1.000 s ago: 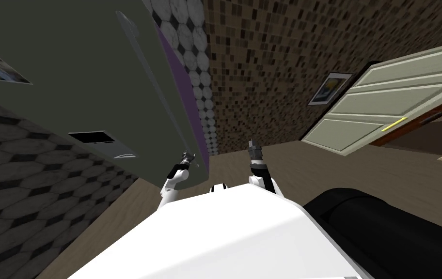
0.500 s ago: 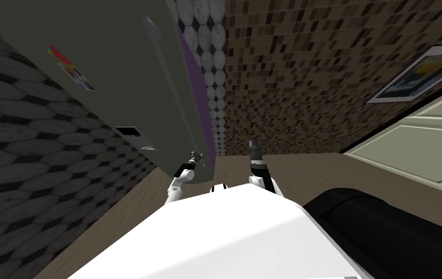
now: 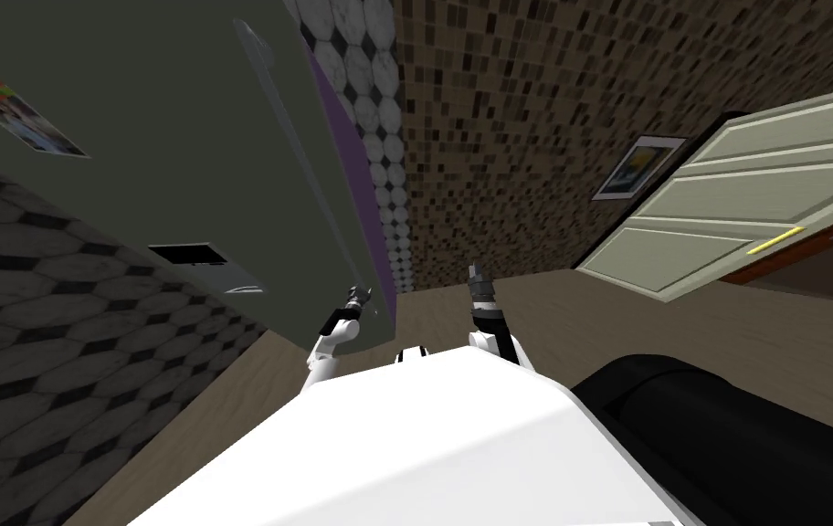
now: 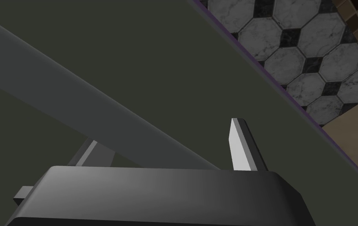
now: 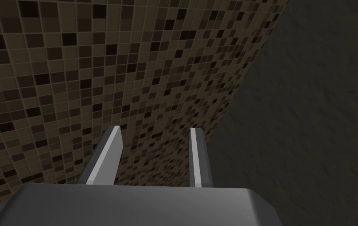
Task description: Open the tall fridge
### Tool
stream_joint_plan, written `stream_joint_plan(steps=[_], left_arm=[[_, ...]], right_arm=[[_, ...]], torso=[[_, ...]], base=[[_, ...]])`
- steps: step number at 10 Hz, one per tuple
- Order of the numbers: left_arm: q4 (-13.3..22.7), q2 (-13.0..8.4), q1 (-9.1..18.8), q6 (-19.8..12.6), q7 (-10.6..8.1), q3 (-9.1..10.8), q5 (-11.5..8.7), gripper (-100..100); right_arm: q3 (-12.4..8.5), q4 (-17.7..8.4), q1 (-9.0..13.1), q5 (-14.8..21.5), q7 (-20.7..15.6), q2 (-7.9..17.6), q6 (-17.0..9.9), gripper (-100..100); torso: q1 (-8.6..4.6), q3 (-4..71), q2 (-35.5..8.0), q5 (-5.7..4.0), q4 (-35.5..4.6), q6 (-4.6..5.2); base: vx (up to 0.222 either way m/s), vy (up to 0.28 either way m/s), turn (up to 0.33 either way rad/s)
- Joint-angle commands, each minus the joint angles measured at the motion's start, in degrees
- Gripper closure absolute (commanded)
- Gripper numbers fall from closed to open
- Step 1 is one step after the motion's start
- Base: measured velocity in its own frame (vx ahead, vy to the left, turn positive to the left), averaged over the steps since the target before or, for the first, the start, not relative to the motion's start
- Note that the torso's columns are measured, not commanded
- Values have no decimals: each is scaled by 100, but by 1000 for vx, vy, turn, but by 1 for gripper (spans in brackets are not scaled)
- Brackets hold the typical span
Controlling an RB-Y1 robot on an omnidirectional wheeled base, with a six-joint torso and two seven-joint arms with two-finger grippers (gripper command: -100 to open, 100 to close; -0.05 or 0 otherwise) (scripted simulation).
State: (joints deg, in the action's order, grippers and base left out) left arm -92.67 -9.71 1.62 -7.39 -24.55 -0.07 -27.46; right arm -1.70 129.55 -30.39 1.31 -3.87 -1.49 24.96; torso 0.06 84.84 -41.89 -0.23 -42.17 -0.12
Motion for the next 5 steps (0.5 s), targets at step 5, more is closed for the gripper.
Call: stream_joint_plan(steps=[5], left_arm=[[362,-40,143,66,-339,1018,534,100]], right_arm=[[0,0,0,0,0,0,0,0]], torso=[[18,5,16,8,0,23]], base=[[-94,25,-317]])
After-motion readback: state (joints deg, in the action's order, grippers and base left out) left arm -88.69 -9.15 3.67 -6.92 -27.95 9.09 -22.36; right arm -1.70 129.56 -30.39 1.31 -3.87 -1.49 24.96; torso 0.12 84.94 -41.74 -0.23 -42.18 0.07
